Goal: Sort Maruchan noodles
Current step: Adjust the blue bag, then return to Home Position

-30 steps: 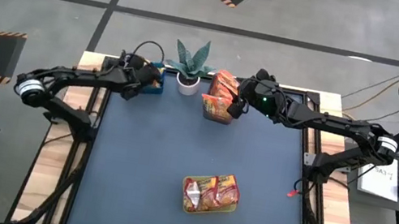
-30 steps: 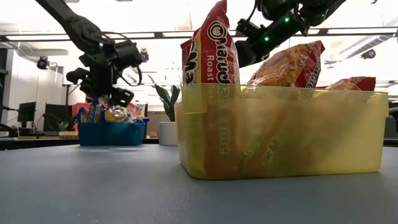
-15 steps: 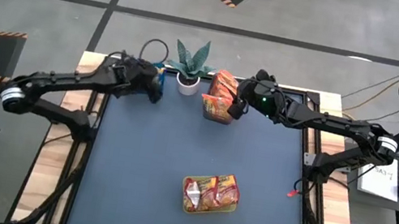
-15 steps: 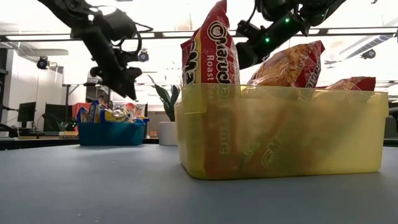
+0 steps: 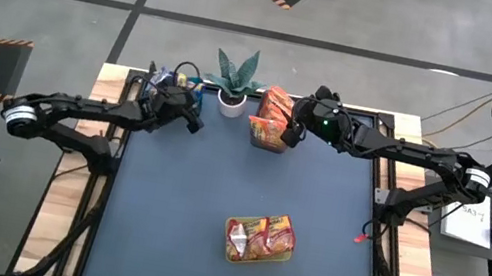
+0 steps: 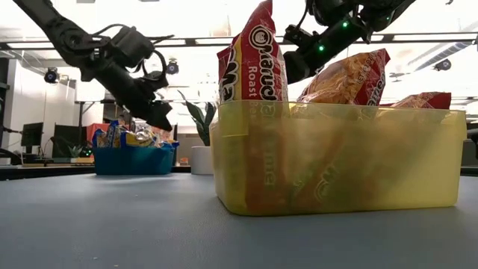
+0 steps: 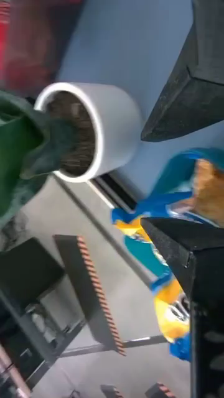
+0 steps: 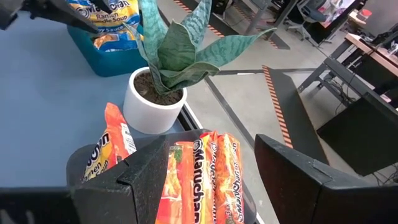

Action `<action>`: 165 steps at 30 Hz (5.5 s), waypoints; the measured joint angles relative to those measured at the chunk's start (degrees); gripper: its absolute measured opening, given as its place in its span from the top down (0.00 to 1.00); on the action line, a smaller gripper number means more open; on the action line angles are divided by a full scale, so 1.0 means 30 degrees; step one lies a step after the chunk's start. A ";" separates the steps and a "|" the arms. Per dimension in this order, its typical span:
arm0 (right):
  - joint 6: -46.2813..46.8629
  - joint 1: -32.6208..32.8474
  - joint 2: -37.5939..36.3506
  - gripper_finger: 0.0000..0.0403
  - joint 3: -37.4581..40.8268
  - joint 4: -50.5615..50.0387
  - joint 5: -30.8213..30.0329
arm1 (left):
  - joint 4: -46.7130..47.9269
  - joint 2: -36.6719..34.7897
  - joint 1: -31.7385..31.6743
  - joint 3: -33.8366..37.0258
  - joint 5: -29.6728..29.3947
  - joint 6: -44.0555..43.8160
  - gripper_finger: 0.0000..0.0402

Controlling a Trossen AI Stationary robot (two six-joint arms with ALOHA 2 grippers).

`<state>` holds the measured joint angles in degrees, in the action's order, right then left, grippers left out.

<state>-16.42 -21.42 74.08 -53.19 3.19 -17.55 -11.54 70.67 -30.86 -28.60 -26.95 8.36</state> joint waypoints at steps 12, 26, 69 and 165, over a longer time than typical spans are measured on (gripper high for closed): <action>0.0017 0.0004 0.0000 0.44 0.0000 0.0012 -0.0004 | -0.2457 0.3595 -0.1081 -0.0073 -0.2397 -0.0525 0.58; -0.0047 0.0004 0.0000 0.44 0.0000 0.0012 -0.0004 | -0.2365 0.5149 -0.1265 -0.0604 -0.4550 -0.4182 0.74; -0.0265 0.0004 0.0000 0.44 0.0000 0.0012 -0.0005 | 1.2427 0.6465 -0.2664 -0.9117 -0.1530 -1.2352 0.46; -0.0381 -0.0829 -0.2063 0.44 0.1819 0.1296 0.9270 | 1.1057 -0.8221 1.0123 -0.3506 0.2753 -0.1573 0.90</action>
<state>-17.56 -23.91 67.90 -47.73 7.08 10.26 21.63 46.01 -0.49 -39.12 -18.69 3.64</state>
